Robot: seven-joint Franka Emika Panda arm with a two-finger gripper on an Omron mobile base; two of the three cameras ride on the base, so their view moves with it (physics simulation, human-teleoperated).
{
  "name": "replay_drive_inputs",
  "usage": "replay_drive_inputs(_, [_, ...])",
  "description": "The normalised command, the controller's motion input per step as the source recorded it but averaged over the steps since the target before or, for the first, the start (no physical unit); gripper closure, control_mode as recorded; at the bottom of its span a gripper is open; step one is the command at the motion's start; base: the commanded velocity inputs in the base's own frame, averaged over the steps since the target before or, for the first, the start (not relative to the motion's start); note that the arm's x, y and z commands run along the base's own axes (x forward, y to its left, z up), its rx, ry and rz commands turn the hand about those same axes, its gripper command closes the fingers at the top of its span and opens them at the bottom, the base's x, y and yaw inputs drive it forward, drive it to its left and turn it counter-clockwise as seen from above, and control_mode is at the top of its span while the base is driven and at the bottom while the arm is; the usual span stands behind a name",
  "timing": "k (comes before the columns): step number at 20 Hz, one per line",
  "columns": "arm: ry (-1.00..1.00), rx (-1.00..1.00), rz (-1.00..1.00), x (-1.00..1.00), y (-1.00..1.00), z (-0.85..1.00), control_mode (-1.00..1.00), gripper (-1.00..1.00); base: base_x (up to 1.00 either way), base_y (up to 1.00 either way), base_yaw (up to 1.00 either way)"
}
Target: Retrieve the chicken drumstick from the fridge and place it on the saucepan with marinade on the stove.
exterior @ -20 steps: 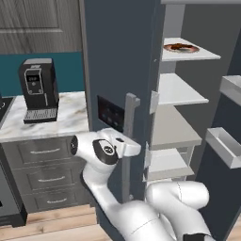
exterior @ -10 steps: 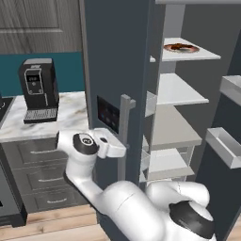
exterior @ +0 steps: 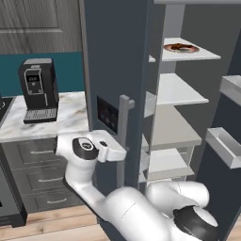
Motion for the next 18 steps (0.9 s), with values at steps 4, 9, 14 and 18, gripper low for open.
replay_drive_inputs(4, [0.00,0.03,0.00,-0.41,-0.12,0.19,-1.00,-1.00,0.00,0.00,0.00])
replay_drive_inputs(9, [0.07,0.00,0.00,0.00,0.25,0.07,-1.00,-1.00,0.00,0.00,0.00])
replay_drive_inputs(14, [0.11,0.00,0.00,0.03,0.53,0.11,-1.00,-1.00,0.00,0.00,0.00])
replay_drive_inputs(18, [0.16,-0.03,0.00,0.20,0.41,0.12,-1.00,-1.00,0.00,0.00,0.00])
